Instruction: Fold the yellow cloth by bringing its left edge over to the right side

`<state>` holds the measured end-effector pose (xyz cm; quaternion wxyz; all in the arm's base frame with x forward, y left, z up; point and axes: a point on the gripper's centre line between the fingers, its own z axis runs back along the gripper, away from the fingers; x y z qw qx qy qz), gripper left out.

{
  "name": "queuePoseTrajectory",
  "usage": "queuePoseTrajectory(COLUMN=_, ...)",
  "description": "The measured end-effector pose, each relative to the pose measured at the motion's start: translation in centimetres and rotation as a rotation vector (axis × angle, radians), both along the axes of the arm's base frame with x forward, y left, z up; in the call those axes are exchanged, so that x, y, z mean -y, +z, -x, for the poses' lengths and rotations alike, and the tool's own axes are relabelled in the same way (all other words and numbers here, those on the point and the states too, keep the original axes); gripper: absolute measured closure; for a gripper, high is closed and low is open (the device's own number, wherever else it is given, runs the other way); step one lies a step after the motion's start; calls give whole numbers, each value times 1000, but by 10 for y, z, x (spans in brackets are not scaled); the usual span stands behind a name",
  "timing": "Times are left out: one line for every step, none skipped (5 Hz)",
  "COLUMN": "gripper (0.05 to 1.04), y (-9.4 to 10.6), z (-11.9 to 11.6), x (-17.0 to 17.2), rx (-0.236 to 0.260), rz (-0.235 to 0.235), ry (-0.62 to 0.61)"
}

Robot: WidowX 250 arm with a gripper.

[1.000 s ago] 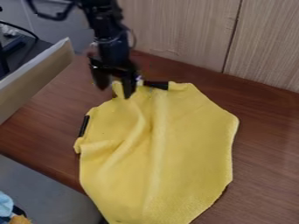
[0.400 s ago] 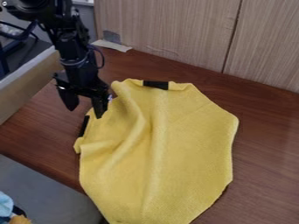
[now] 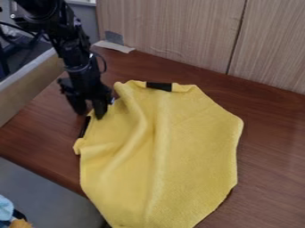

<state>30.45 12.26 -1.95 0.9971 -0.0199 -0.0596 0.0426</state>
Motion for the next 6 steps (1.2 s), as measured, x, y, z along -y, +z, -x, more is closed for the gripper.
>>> queuePoseTrajectory(gripper=698, y=-1, z=1, x=-2, rx=2, rz=7, ry=14)
queuePoseTrajectory(gripper=909, y=-1, z=0, x=-2, rx=5, rz=4, ry=21)
queuePoseTrajectory(gripper=1017, y=0, z=1, x=-2, rx=7, rz=-1, ry=20)
queuePoseTrajectory(gripper=1031, y=1, z=5, x=2, rx=-7, rz=-4, ry=8)
queuePoseTrajectory(gripper=1031, y=3, z=7, x=10, rx=-36, rz=5, ry=13)
queuePoseTrajectory(gripper=1031, y=13, z=4, x=25, rx=-56, rz=6, ry=23)
